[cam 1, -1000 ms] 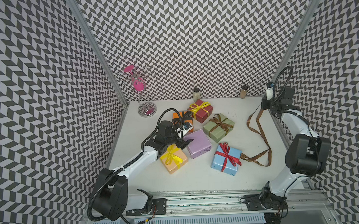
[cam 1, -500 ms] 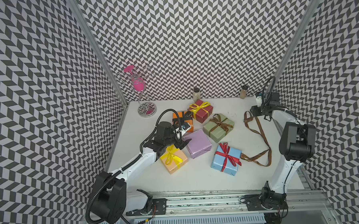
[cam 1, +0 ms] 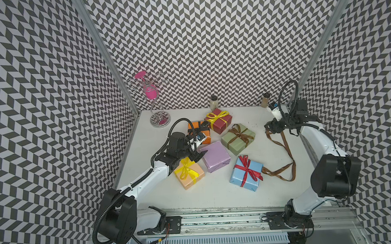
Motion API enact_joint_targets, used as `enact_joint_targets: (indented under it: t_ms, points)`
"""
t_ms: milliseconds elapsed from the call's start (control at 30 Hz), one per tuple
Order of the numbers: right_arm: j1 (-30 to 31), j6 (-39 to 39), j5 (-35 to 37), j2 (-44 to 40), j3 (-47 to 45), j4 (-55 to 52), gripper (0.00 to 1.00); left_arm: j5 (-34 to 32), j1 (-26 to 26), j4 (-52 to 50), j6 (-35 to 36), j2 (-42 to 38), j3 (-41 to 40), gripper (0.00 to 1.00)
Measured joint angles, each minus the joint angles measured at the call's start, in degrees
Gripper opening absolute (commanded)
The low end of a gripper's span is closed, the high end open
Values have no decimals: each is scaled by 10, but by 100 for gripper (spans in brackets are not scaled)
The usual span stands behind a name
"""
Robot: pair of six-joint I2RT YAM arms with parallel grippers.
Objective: Untie the ribbon bows on the gift boxes
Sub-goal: Place the ribbon at the center of the board, then adjust the gift box at the center of the board.
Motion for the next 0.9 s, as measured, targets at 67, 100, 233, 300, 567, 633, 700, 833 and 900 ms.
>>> enact_joint_targets:
  t_ms: [67, 100, 233, 300, 567, 633, 700, 833, 900]
  points:
    - [4, -16, -7, -30, -43, -32, 66, 9, 0, -6, 0, 0, 1, 88]
    - [5, -21, -8, -39, -61, -43, 65, 13, 0, -10, 0, 1, 2, 88]
    - [5, -25, -13, -64, -137, -94, 63, 32, 0, -22, 0, 11, 19, 88]
    - [5, -24, -24, -73, -161, -109, 63, 37, -1, -22, -2, 17, 28, 88]
    - [13, -29, -76, -105, -201, -138, 70, 43, -3, -22, -2, 40, 46, 88]
    - [17, -42, -79, -103, -200, -148, 72, 43, -3, -22, -2, 40, 46, 88]
    - [20, -60, -74, -93, -197, -159, 73, 43, -3, -22, -2, 40, 46, 88]
    - [23, -117, -64, -61, -196, -190, 72, 42, -3, -22, -2, 40, 46, 88]
    - [24, -143, -59, -53, -200, -200, 70, 42, -3, -22, -2, 41, 46, 88]
